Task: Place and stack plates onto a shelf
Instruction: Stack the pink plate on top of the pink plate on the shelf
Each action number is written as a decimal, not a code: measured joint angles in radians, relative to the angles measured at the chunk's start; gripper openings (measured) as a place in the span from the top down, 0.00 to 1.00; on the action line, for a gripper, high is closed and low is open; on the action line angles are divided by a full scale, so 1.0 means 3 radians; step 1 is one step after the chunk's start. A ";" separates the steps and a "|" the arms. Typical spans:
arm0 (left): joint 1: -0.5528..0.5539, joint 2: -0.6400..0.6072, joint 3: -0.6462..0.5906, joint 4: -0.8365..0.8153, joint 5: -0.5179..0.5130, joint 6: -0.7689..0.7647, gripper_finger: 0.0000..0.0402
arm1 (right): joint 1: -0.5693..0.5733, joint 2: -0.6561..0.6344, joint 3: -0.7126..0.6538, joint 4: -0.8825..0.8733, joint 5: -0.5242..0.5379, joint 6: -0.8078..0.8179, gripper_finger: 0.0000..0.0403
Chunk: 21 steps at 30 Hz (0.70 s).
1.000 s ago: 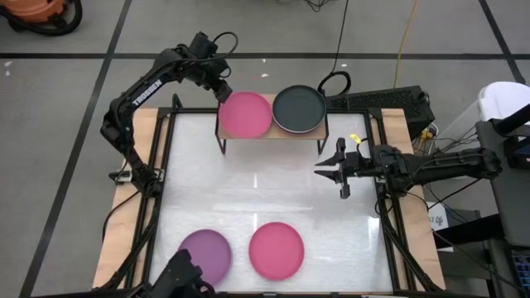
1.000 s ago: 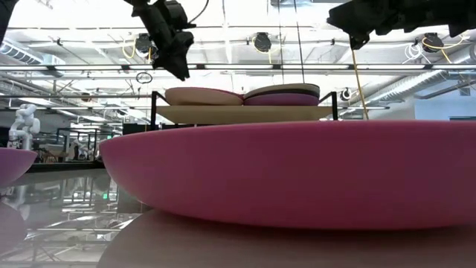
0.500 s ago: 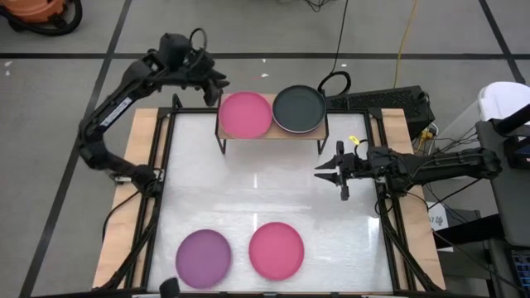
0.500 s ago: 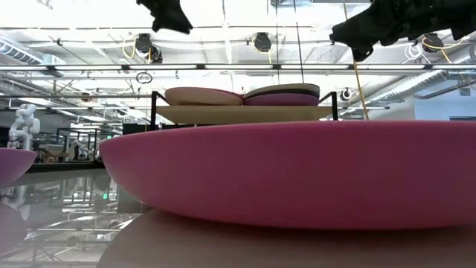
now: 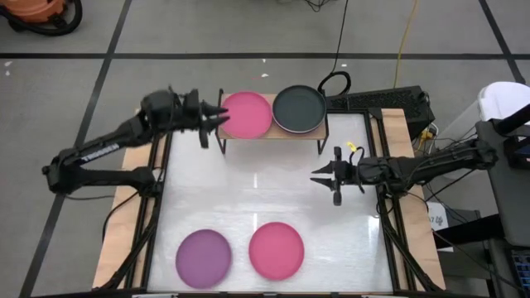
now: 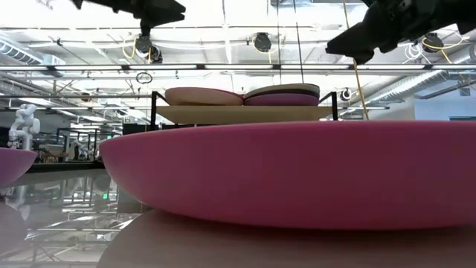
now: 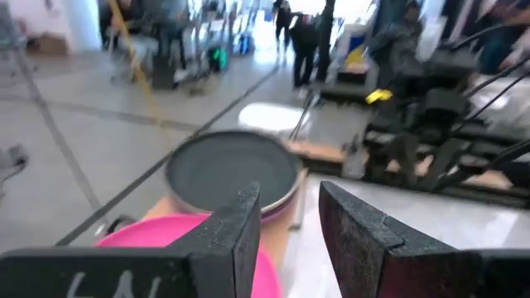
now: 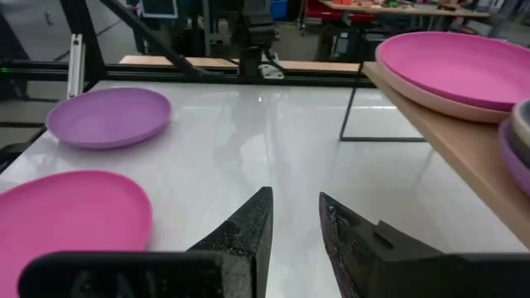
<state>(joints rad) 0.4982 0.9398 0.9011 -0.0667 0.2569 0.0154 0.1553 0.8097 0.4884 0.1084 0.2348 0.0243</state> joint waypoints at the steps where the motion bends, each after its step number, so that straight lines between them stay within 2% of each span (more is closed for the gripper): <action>1: -0.0062 -0.0078 -0.0161 0.0181 -0.0015 -0.0040 0.68 | 0.0018 0.0056 0.0036 0.0000 0.0001 0.0004 0.79; 5: -0.0248 -0.0287 -0.0700 0.0806 -0.0040 -0.0189 0.68 | 0.0084 0.0360 0.0193 -0.0002 0.0001 -0.0046 0.79; 11: -0.0448 -0.0348 -0.1201 0.1367 -0.0101 -0.0324 0.68 | 0.0167 0.0878 0.0451 -0.0050 -0.0008 -0.0136 0.79; 17: -0.0543 -0.0311 -0.1532 0.1799 -0.0153 -0.0294 0.68 | 0.0231 0.1255 0.0622 -0.0058 -0.0019 -0.0154 0.79; 21: -0.0540 -0.0315 -0.1558 0.2004 -0.0276 -0.0269 0.68 | 0.0234 0.1420 0.0731 -0.0059 -0.0325 -0.0181 0.78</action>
<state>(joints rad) 0.3362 0.8452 0.4335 0.5344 0.1741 -0.0654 0.2256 1.2356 0.7077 0.0907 0.1374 -0.0300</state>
